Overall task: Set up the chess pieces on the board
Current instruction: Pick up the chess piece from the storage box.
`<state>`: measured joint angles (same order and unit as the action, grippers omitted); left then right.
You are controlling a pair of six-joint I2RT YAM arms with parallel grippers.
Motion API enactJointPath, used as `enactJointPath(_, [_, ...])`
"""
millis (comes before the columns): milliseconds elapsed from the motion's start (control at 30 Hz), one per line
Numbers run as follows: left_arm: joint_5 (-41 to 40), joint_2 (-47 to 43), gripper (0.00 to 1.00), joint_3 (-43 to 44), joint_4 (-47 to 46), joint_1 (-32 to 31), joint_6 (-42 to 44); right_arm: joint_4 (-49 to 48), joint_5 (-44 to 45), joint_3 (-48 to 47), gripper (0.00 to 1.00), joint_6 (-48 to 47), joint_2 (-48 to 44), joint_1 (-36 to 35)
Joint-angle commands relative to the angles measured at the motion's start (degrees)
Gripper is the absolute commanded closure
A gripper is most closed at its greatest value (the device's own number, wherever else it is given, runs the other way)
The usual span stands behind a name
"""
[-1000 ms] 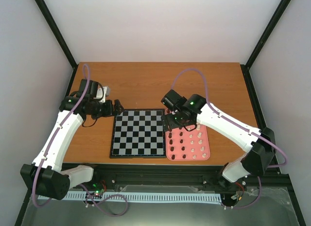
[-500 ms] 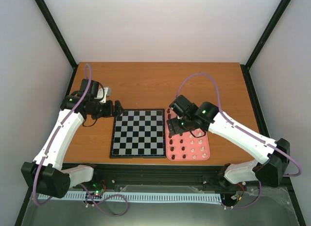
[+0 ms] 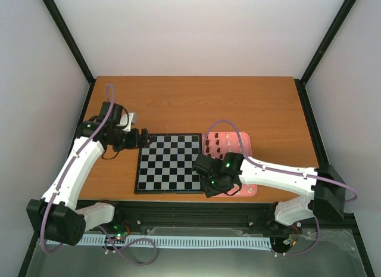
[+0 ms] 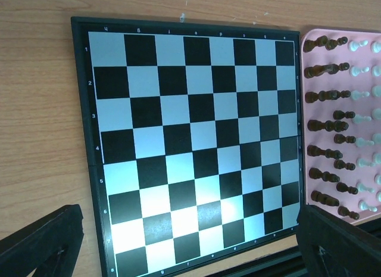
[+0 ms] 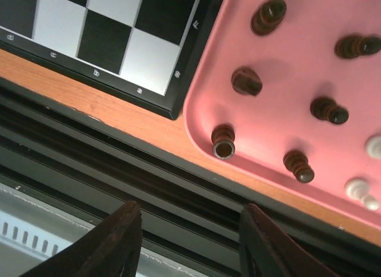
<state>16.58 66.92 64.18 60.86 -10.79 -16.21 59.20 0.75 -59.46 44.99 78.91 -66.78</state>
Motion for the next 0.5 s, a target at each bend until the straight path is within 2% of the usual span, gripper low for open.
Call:
enactJointPath(0, [1.5,-1.7,0.0,-0.6,-1.0,-0.3,0.6,-2.8,-1.5,2.6,0.56,4.1,0.0,-0.8])
enactJointPath(233, [0.8,-1.5,0.0,-0.5,-0.7,-0.3,0.8,-4.2,-0.5,5.1,0.56,4.7,1.4,-0.8])
enactJointPath(467, [0.3,-1.0,0.0,-0.2,-0.4,-0.3,0.8,-6.4,-0.7,7.2,0.62,5.6,3.1,-0.6])
